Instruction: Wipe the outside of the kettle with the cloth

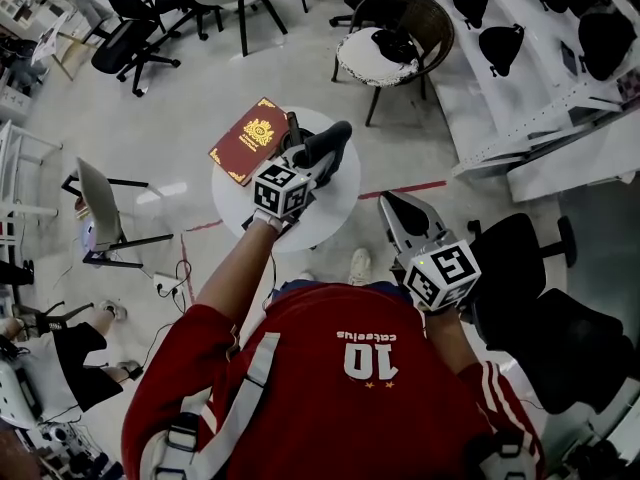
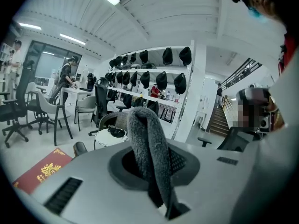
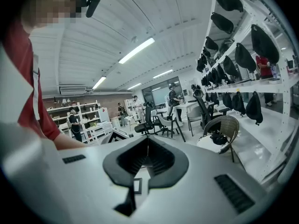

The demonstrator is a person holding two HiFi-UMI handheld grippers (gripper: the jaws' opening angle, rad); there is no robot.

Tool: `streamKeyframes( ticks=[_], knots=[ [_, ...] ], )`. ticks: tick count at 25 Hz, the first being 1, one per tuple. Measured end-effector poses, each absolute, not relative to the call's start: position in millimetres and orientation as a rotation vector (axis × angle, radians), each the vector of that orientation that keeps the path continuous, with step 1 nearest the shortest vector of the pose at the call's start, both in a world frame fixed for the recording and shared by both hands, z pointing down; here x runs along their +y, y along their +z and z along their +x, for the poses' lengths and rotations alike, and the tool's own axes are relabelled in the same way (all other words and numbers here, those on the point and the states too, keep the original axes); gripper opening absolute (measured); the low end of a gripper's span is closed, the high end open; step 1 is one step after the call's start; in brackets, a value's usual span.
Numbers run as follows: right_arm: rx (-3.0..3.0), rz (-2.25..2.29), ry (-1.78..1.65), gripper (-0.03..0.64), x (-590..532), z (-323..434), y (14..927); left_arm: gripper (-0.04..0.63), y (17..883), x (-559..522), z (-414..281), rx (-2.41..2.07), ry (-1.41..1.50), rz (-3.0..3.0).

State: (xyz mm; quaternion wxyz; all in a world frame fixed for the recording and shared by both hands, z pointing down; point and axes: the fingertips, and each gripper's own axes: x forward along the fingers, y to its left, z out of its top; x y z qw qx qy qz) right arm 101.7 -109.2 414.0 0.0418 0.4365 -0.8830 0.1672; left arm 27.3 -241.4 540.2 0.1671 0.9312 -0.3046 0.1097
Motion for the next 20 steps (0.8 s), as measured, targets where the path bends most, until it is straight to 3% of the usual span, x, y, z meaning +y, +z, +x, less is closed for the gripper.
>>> streamKeyframes(
  ticks=[7, 20],
  knots=[
    [-2.719, 1.333, 0.478, 0.017, -106.4, 89.9, 405.0, 0.048, 504.0, -227.5, 15.3, -0.847, 0.200, 2.698],
    [-2.734, 1.293, 0.441, 0.017, -89.5, 40.8, 393.5, 0.048, 439.9, -189.1, -75.0, -0.950, 0.007, 2.743]
  ],
)
